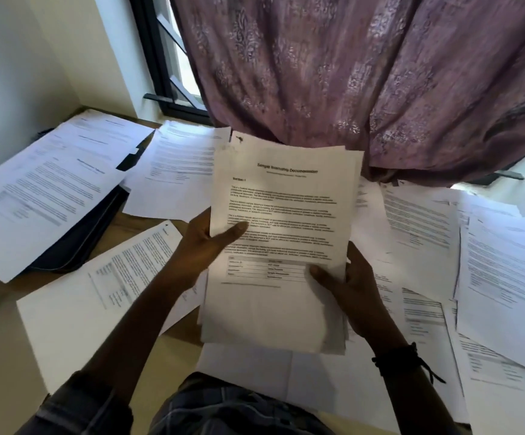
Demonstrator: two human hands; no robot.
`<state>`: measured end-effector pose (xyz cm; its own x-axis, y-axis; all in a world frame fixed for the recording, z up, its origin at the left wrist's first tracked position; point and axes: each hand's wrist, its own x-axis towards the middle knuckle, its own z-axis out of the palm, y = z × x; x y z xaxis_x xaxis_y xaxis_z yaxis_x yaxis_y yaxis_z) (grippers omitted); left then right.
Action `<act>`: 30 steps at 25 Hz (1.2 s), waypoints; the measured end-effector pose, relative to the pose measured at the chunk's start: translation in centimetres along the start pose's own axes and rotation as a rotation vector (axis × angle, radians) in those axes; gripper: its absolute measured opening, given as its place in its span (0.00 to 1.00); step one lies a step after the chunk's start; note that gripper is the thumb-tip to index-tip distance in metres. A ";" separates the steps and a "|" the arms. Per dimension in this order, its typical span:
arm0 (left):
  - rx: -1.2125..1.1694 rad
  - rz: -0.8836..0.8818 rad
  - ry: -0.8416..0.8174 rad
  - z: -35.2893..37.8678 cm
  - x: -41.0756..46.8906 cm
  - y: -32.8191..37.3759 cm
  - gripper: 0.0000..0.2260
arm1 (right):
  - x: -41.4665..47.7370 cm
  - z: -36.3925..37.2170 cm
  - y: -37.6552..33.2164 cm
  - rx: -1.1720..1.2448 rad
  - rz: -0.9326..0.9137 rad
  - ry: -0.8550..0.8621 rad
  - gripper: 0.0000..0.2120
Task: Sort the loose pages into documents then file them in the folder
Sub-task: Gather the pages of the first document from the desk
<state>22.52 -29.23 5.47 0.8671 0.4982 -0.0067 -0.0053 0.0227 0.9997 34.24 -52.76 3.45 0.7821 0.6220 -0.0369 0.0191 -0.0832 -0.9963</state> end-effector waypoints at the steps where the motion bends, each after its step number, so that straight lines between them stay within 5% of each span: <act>1: 0.023 -0.030 -0.008 -1.4 -0.3 -0.1 0.15 | 0.3 1.1 -0.3 0.017 0.006 -0.040 0.22; 8: -0.114 -0.132 0.410 -12.0 -4.9 0.4 0.12 | 3.0 10.9 2.4 0.062 0.400 -0.100 0.16; 14: -0.092 -0.117 0.496 -19.9 -9.1 1.4 0.12 | 3.4 19.9 7.7 -0.942 -0.166 -0.235 0.12; 16: -0.076 -0.116 0.492 -21.4 -9.9 1.1 0.13 | 3.8 21.5 7.3 -1.091 -0.110 -0.200 0.21; 22: -0.044 -0.149 0.478 -23.8 -11.2 0.4 0.13 | 5.6 22.1 6.5 -1.013 0.173 -0.293 0.40; 27: -0.055 -0.164 0.430 -24.9 -11.5 -0.4 0.13 | 5.1 22.2 7.2 -0.965 0.078 -0.225 0.25; 30: -0.070 -0.171 0.430 -25.5 -11.6 -0.6 0.14 | 4.8 22.1 4.5 -0.588 0.112 -0.138 0.17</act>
<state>-0.24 -12.90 4.36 0.5734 0.7959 -0.1943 0.0732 0.1864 0.9797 24.32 -32.96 -2.89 0.7121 0.6766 -0.1877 0.3127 -0.5450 -0.7779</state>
